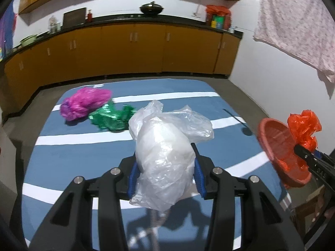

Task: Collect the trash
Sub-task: 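Carry clear bag and red bag over the orange basket and open both grippers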

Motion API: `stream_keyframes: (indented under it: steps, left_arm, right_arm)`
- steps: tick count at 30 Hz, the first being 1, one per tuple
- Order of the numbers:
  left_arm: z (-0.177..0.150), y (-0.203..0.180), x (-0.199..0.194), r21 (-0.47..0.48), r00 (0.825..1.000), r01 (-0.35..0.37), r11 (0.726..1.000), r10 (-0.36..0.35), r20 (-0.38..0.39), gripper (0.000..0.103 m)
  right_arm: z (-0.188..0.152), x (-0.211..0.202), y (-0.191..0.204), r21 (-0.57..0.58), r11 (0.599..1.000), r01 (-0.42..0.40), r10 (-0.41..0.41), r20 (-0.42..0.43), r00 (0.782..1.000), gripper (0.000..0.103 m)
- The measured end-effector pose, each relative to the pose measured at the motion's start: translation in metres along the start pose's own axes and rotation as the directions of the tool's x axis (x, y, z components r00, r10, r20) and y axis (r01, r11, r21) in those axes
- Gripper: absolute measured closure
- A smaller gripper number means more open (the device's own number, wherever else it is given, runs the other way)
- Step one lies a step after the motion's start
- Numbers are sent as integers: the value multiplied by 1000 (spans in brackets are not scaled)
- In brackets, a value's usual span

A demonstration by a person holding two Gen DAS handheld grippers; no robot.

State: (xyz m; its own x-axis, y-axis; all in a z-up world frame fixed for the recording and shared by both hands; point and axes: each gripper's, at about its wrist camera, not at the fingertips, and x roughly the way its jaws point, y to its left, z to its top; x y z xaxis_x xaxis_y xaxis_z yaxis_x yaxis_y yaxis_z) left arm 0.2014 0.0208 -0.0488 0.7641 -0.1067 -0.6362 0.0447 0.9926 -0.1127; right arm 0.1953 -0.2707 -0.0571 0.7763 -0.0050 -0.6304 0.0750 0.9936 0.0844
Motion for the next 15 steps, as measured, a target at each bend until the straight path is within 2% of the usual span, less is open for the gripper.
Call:
stream_keyframes:
  steps: [15]
  left_arm:
    - [-4, -72, 5, 76, 994, 111, 991, -109, -21, 60]
  right_arm:
    - [-25, -13, -37, 95, 995, 30, -27, -26, 999, 56]
